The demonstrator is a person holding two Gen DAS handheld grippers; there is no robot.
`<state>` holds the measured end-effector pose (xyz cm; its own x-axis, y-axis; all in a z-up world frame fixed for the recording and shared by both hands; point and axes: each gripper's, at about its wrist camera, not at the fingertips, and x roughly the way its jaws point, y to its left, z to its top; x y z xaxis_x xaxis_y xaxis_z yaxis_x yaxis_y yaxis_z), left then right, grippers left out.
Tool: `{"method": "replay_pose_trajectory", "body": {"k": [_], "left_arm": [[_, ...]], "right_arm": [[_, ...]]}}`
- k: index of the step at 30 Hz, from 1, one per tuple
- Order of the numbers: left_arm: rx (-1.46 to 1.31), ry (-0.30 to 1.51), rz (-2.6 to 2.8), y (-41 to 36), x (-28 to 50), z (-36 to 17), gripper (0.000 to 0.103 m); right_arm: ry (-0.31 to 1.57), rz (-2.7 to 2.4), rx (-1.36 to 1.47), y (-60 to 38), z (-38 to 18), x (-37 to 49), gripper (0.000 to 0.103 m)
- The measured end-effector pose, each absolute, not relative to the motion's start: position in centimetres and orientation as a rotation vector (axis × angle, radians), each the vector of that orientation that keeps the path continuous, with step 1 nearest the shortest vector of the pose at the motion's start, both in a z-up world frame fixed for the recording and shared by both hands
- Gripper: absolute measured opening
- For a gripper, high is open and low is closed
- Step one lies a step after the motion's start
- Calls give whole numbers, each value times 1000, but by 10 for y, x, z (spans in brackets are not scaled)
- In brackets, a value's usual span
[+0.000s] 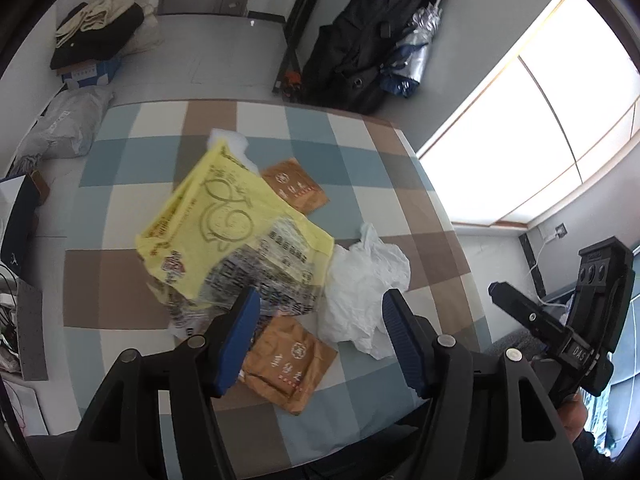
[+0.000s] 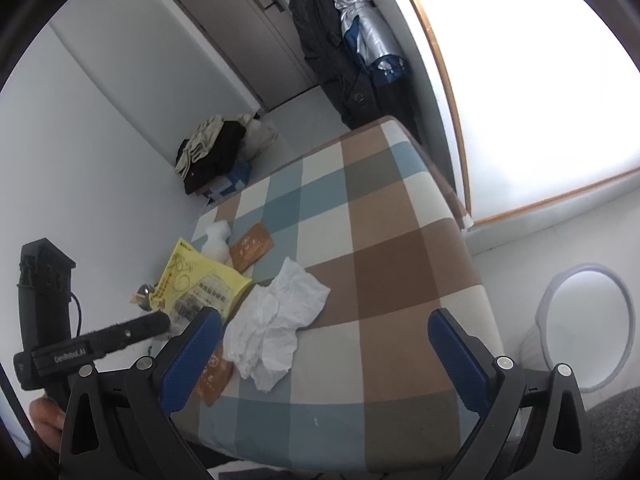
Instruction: Collect trash
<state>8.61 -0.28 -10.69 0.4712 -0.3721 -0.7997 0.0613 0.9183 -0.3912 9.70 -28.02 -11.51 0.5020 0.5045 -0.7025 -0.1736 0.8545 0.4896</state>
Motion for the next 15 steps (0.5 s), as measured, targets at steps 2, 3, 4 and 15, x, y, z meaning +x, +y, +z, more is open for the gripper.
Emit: {"method": "replay_pose_trajectory", "body": {"k": [2,3,4,15], "left_arm": [[-362,1005,-238,11,84,-105,62],[-380,984,-224,18,82,-105,63],[-396,968,-214,24,80,-105,63],[-522,830,-122,70,80,-91,63]], "right_arm": [[976,442,350,-270,-116,97,103],[979,457,329,-264,-115,96,103],[974,472,309,-259,-114,95,103],[868,699,-220,-167,-91,97,102]]}}
